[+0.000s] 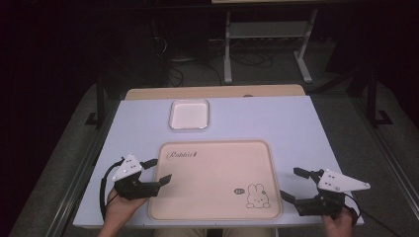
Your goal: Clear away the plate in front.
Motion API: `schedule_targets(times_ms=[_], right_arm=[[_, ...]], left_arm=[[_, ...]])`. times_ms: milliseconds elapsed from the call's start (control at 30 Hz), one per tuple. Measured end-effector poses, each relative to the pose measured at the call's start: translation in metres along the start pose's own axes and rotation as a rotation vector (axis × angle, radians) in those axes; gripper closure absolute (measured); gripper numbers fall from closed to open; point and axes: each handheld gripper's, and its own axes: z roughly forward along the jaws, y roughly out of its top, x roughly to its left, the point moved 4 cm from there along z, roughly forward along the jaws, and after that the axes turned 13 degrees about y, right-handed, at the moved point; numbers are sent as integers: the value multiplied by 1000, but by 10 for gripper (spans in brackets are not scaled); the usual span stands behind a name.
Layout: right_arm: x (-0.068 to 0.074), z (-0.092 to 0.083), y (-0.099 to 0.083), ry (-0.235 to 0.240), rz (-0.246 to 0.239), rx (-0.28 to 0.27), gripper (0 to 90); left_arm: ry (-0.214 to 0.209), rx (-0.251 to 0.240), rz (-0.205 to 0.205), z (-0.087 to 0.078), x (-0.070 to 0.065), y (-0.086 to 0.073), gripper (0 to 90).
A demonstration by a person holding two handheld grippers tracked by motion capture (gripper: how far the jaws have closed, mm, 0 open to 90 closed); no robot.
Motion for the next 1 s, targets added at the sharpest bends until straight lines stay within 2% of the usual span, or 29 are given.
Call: schedule_targets(times_ms=[133, 333, 467, 833, 1000], right_arm=[[0, 0, 0, 0, -2, -1, 130], [0, 0, 0, -1, 2, -2, 130], [0, -1, 0, -1, 2, -4, 130], [-1, -1, 0, 3, 1, -8, 130], [-1, -1, 0, 4, -1, -9, 130]], left_arm=[[-8, 4, 13, 4, 1, 7, 262], [-5, -1, 1, 10, 7, 16, 262], [-6, 13, -4, 16, 11, 20, 264], [1, 19, 13, 32, 14, 34, 262], [1, 26, 5, 37, 17, 38, 263]])
